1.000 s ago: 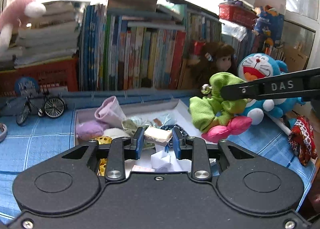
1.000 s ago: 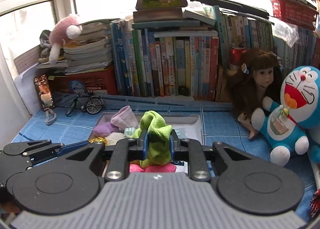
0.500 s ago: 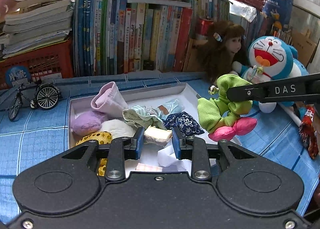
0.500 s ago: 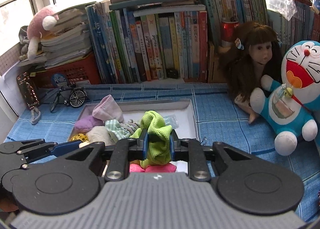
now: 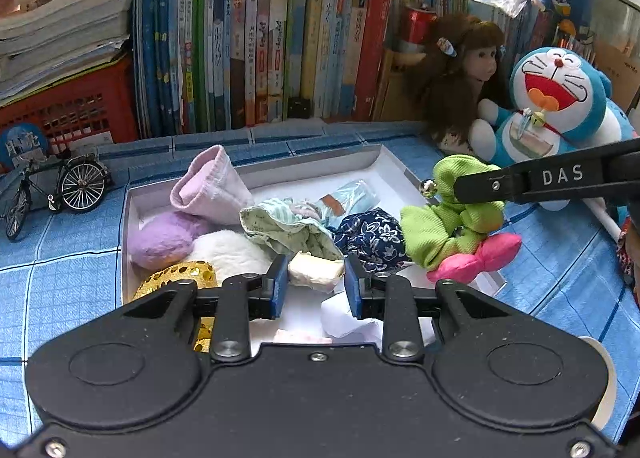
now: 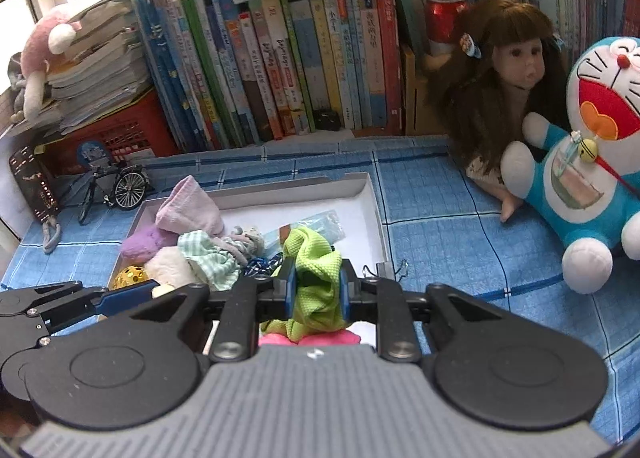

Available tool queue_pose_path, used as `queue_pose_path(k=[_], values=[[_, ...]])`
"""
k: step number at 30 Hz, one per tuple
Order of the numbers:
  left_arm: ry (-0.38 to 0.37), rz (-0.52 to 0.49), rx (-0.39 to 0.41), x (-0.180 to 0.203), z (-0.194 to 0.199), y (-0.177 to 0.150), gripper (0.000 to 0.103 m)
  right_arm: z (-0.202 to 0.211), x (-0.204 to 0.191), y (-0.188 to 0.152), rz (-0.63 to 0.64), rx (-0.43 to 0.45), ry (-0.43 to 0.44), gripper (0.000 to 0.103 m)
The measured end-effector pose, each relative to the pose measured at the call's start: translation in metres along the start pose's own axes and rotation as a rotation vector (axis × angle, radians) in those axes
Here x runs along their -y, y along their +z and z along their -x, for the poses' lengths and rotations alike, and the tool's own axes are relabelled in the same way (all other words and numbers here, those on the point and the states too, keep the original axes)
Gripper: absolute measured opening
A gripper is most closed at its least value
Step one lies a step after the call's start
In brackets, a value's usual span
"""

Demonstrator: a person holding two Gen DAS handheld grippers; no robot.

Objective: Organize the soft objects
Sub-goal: 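Lower the beige block and scrunchie into the tray and open both tools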

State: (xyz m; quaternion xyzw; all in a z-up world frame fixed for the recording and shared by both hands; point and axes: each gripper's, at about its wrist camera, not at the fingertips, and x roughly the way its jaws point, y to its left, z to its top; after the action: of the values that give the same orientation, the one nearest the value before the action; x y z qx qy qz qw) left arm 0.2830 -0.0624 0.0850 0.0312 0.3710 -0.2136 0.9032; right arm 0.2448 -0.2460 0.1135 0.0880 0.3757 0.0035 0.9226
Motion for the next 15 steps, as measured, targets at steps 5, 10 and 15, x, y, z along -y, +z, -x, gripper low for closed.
queue_pose_path(k=[5, 10, 15], values=[[0.001, 0.006, -0.010, -0.002, -0.006, 0.000, 0.028, -0.006, 0.004, 0.000, -0.015, -0.014, 0.003, 0.026], [0.003, 0.007, -0.024, -0.002, -0.011, -0.002, 0.028, -0.010, 0.003, -0.002, -0.004, -0.032, 0.000, 0.026], [0.004, 0.020, -0.038, -0.006, -0.016, -0.004, 0.028, -0.012, 0.004, -0.003, -0.008, -0.040, 0.002, 0.026]])
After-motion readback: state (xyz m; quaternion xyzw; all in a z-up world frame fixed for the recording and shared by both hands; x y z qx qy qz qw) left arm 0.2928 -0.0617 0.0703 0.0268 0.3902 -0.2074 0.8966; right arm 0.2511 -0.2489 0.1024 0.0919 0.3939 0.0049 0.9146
